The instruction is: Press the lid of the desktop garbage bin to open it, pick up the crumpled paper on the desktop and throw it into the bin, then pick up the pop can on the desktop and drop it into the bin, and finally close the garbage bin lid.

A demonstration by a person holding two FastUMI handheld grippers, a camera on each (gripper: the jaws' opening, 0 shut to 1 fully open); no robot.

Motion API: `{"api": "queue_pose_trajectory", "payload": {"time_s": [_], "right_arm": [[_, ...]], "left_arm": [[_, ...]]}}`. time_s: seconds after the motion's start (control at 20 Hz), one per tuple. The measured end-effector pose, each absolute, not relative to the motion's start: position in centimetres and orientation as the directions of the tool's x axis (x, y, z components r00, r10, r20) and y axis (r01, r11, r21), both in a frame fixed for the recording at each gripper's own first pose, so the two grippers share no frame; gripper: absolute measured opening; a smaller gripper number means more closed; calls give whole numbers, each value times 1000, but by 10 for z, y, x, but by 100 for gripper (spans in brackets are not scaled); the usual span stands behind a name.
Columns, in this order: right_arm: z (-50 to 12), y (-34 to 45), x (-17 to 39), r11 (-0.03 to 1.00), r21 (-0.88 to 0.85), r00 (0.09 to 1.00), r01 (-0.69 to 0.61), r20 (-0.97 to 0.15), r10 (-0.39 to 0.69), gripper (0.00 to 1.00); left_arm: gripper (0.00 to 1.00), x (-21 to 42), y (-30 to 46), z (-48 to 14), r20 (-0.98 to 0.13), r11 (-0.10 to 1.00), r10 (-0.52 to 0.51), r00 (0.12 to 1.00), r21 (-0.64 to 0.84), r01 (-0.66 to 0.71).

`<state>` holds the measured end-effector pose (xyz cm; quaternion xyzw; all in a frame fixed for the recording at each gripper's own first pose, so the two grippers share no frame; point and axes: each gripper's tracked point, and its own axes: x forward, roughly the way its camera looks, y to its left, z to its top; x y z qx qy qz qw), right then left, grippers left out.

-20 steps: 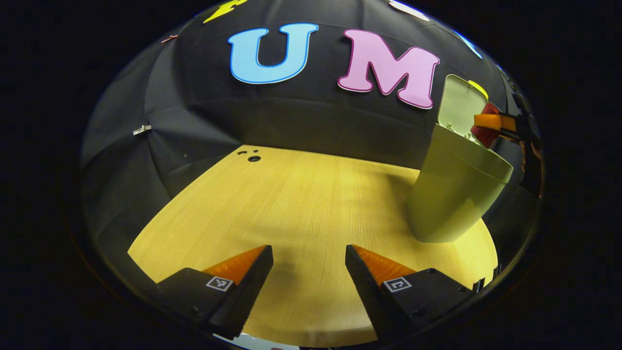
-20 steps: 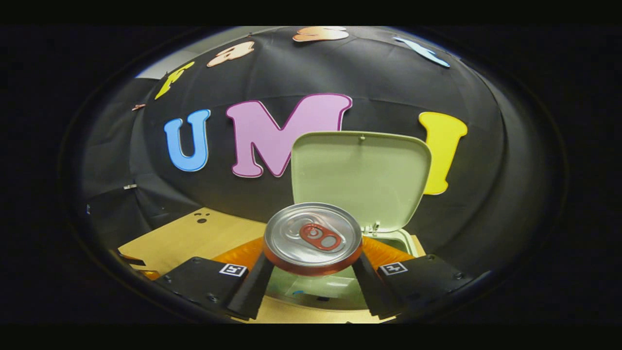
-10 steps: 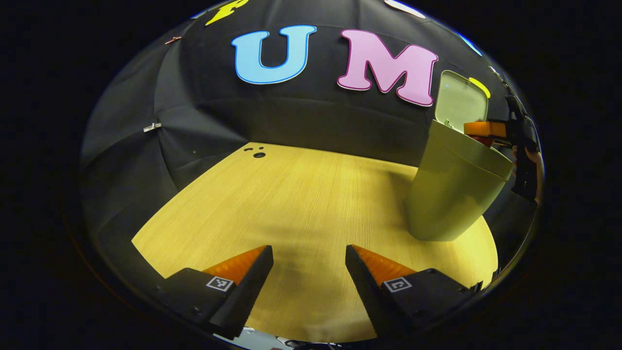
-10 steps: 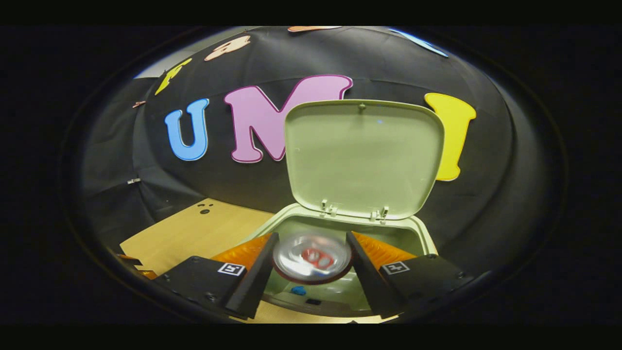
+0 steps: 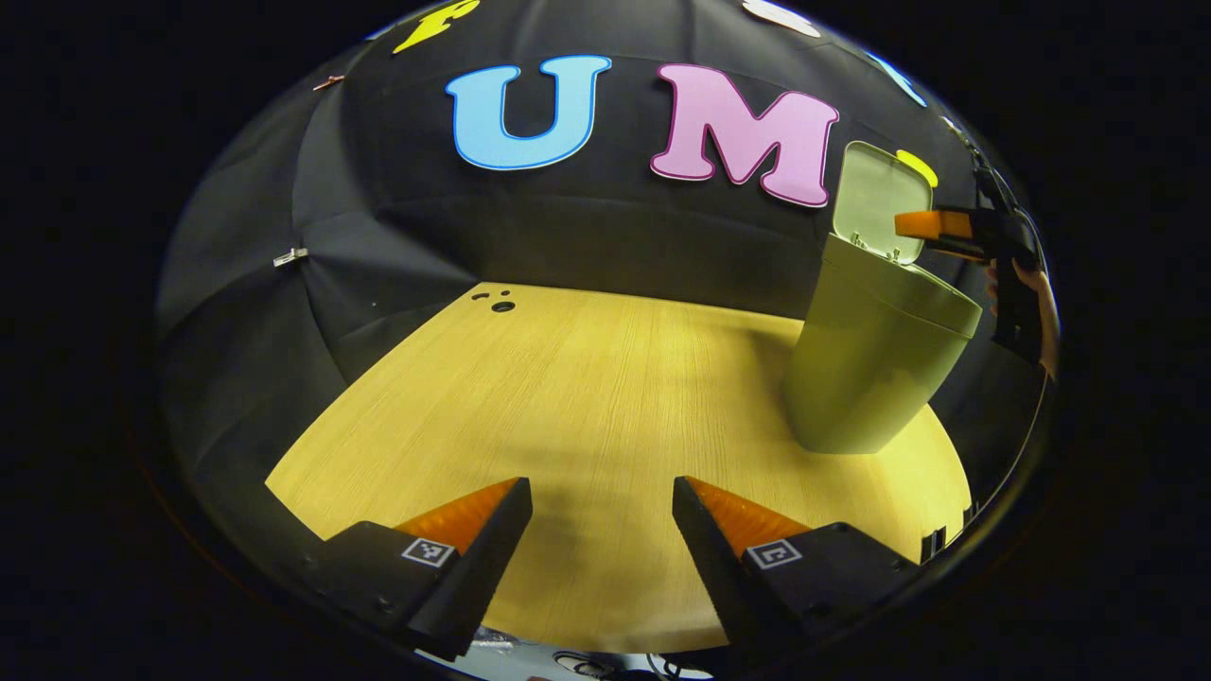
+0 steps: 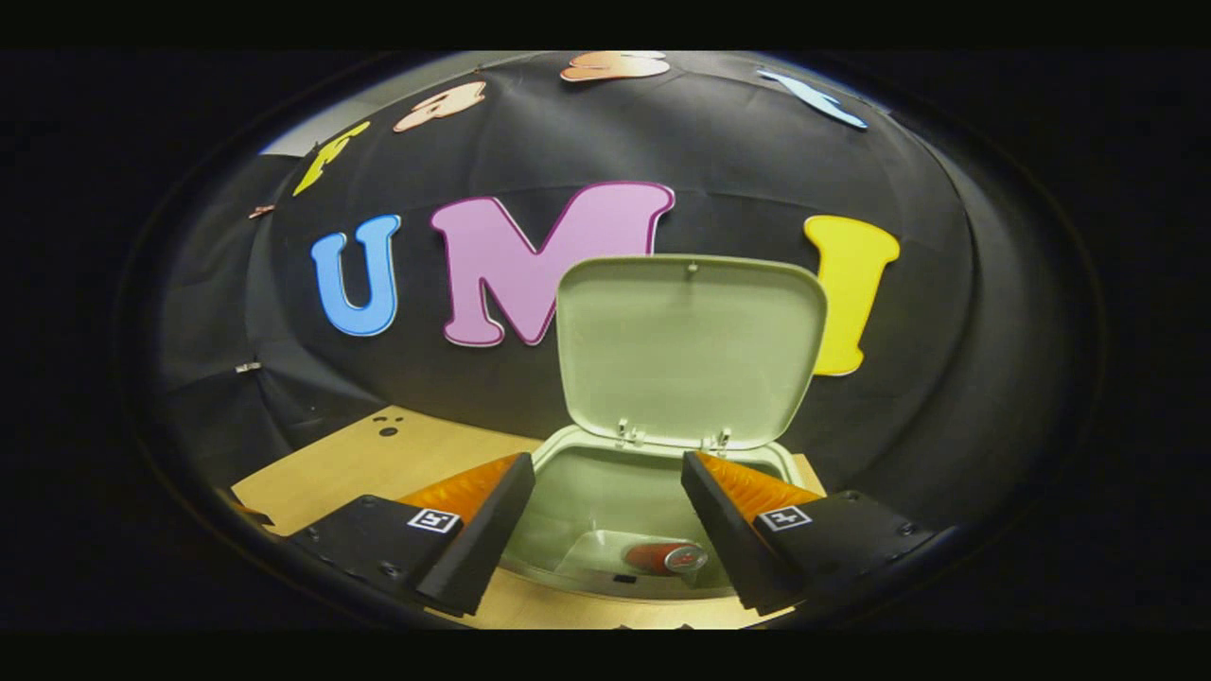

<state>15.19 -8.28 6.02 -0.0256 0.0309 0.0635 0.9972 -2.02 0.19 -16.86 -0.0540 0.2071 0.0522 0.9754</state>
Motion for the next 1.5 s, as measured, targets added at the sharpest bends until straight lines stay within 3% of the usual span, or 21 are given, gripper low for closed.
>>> {"api": "queue_pose_trajectory", "payload": {"time_s": [0.5,0.9,1.2,1.5], "right_arm": [[195,-93,158,999,-28,993,-44,112,47,97],[214,-108,194,1000,-6,992,23,126,-22,97],[237,-124,225,993,58,972,100,206,-110,97],[211,-129,255,990,53,980,127,145,-134,97]], "left_arm": [[96,-46,30,-188,-421,980,88,903,-128,-155],[96,-64,50,-198,-442,956,147,885,-166,-242],[96,-74,58,-206,-462,945,184,868,-159,-285],[96,-78,58,-206,-464,943,197,864,-152,-297]]}}
